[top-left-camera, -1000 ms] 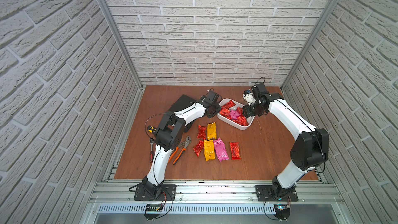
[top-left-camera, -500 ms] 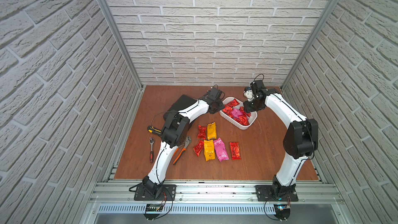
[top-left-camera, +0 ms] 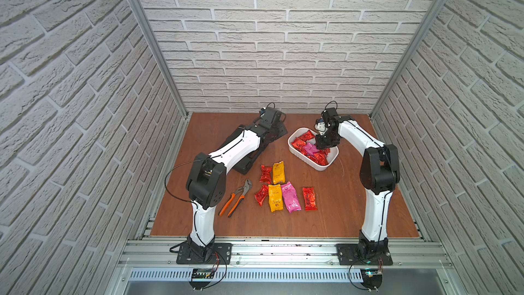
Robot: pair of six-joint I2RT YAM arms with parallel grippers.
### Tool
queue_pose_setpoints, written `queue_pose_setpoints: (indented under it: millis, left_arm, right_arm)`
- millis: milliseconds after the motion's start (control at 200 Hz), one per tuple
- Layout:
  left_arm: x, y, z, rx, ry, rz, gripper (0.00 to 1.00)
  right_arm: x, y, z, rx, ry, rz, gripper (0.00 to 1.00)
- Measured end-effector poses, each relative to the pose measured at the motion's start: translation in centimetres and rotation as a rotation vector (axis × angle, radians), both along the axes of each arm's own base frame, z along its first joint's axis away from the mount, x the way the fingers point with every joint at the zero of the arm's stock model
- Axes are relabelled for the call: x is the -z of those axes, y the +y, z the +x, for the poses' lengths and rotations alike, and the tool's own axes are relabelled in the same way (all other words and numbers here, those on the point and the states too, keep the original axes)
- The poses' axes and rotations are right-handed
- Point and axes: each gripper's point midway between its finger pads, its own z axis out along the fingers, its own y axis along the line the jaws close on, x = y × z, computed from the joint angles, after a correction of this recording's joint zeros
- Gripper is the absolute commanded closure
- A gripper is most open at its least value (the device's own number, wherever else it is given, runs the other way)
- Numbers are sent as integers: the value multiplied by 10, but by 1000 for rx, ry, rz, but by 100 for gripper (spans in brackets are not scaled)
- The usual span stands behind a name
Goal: Take the tea bags out of the storage box
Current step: Pick up the tea bag from the storage box, then place the tea bag at the center of the board.
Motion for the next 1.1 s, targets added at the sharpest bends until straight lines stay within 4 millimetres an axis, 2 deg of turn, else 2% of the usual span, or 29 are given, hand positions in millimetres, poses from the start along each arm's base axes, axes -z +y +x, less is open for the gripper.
queue_pose_setpoints:
  millis: [80, 165, 315, 415, 520, 690, 765, 845, 1000, 1100]
  left_arm:
    - [5, 6, -4, -8, 11, 7, 44]
    - [12, 10, -8, -13, 25, 16, 45]
    - [15, 17, -11, -23, 32, 26, 45]
    - [12, 20, -11, -30, 25, 24, 45]
    - [7, 23, -14, -38, 20, 16, 45]
    - [11, 29, -22, -57, 38, 4, 45]
    - [18, 32, -27, -72, 60, 1, 45]
    - [27, 36, -33, -84, 86, 3, 45]
    - [37, 44, -44, -97, 117, 16, 45]
    - [33, 52, -52, -110, 116, 18, 45]
  right_arm:
    - [0, -1, 1, 4, 1, -6, 84]
    - [0, -3, 1, 7, 2, -17, 97]
    - [-2, -3, 0, 11, 2, -16, 98]
    - [-11, -3, -4, 10, -5, -14, 98]
    - [-35, -4, -15, 9, -35, -7, 98]
    - [-93, 4, -47, 1, -144, 49, 97]
    - [-108, 20, -67, -27, -180, 87, 97]
    - [-108, 48, -93, -86, -181, 120, 97]
    - [-77, 115, -140, -228, -123, 153, 97]
    - [-54, 137, -156, -247, -84, 159, 97]
